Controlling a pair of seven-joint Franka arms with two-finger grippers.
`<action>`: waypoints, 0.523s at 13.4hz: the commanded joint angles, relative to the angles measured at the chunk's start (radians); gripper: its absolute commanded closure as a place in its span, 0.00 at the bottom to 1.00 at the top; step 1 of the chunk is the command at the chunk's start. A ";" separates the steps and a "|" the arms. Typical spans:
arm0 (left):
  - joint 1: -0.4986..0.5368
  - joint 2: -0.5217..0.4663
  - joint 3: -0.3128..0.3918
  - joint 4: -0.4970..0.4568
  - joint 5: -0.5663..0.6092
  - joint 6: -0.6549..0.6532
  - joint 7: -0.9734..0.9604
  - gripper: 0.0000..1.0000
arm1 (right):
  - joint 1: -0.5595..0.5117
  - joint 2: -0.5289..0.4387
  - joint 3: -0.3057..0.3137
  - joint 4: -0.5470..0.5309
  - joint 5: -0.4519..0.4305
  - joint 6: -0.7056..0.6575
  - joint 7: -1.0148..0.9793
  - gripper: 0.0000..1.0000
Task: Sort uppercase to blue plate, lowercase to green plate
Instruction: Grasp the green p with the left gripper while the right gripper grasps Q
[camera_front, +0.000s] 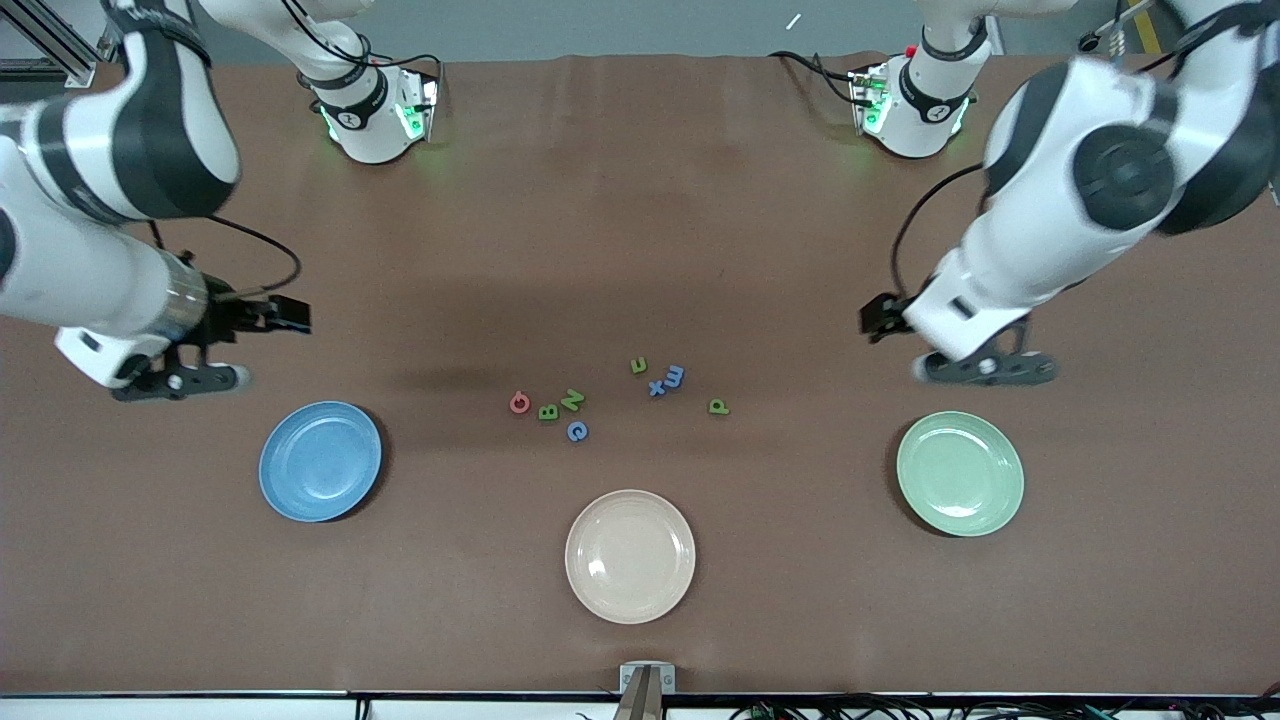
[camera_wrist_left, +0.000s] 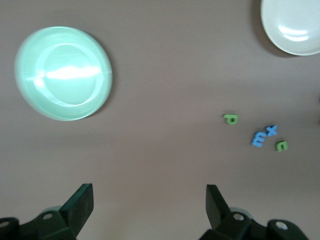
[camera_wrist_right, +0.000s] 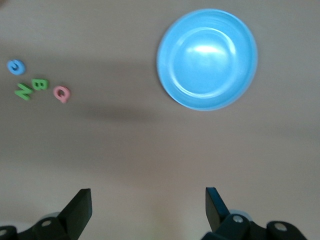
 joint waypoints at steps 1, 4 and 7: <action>-0.072 0.137 0.001 0.027 0.007 0.105 0.005 0.01 | 0.026 0.104 -0.008 0.022 0.062 0.084 0.075 0.00; -0.188 0.263 0.011 0.028 0.007 0.246 -0.028 0.01 | 0.066 0.206 -0.007 0.004 0.067 0.234 0.101 0.00; -0.196 0.369 0.012 0.024 0.010 0.363 -0.100 0.11 | 0.159 0.296 -0.008 -0.005 0.064 0.394 0.173 0.00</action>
